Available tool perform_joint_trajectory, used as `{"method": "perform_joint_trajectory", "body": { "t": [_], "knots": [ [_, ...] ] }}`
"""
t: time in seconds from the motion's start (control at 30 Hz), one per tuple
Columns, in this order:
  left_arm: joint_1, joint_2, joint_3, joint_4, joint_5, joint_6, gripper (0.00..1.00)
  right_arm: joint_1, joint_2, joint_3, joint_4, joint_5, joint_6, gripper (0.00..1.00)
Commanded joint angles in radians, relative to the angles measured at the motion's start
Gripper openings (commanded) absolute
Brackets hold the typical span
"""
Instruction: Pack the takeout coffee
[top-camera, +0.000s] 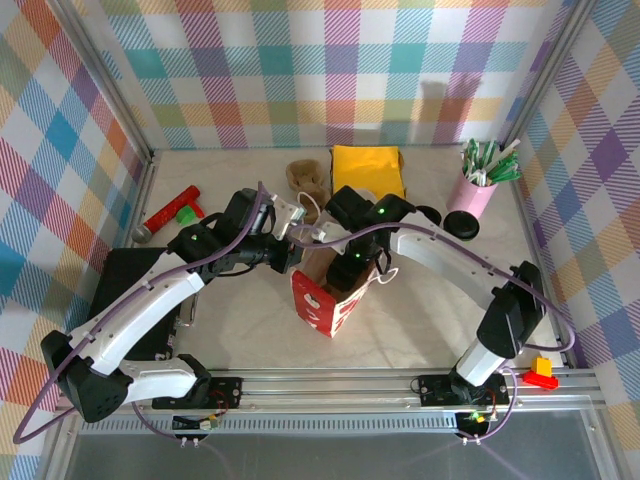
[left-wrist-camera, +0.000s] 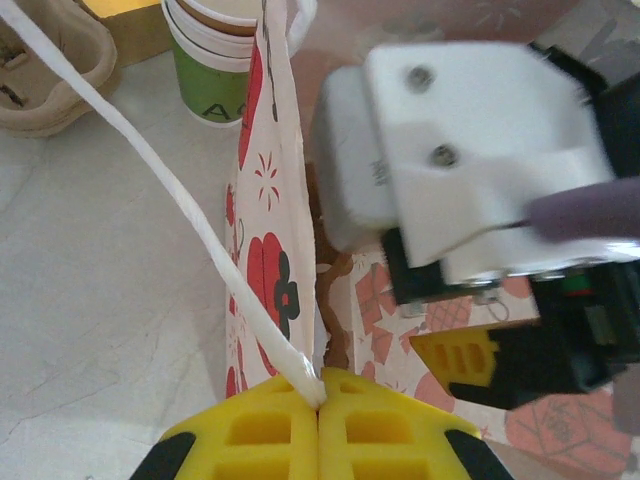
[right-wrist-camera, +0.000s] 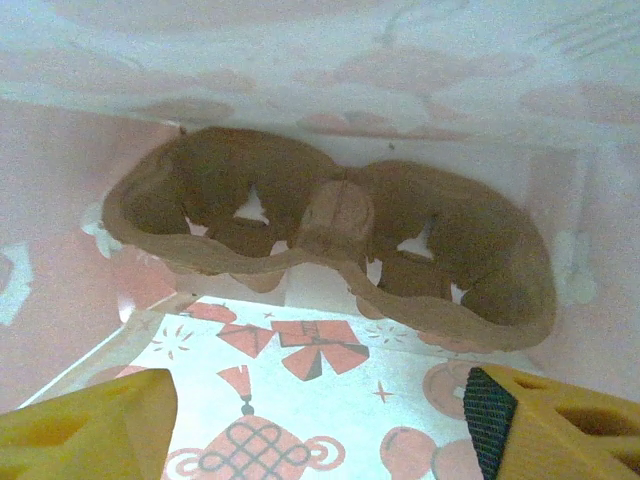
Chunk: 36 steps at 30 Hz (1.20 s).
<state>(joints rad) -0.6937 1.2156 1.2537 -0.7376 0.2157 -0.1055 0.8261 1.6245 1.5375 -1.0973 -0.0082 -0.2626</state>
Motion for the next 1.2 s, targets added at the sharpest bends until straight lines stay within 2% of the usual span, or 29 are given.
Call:
{"method": "perform_joint_trajectory", "body": {
  "t": [0.0,0.27,0.57,0.63,0.77,0.87,1.0,1.17],
  "knots": [
    [-0.011,-0.018,0.027,-0.006,0.002,-0.011,0.05,0.007,-0.049,0.042,-0.028,-0.033,0.028,0.79],
    [-0.011,-0.011,0.044,-0.032,0.005,-0.016,0.05,0.007,-0.127,0.107,0.007,-0.053,0.128,0.83],
    [-0.011,0.004,0.054,-0.042,0.01,-0.043,0.06,0.007,-0.238,0.142,0.144,-0.068,0.371,0.82],
    [-0.011,0.007,0.064,-0.053,0.002,-0.046,0.1,0.007,-0.27,0.146,0.167,-0.043,0.416,0.83],
    [-0.011,0.014,0.109,-0.097,-0.045,-0.053,0.31,0.004,-0.332,0.147,0.177,0.071,0.506,0.83],
    [-0.012,0.017,0.167,-0.142,-0.089,-0.062,0.41,-0.018,-0.38,0.125,0.174,0.152,0.593,0.82],
    [-0.022,0.019,0.263,-0.212,-0.168,-0.085,0.44,-0.072,-0.426,0.071,0.166,0.162,0.703,0.8],
    [-0.095,0.044,0.381,-0.27,-0.266,-0.11,0.45,-0.17,-0.479,-0.044,0.186,0.1,0.831,0.78]
  ]
}}
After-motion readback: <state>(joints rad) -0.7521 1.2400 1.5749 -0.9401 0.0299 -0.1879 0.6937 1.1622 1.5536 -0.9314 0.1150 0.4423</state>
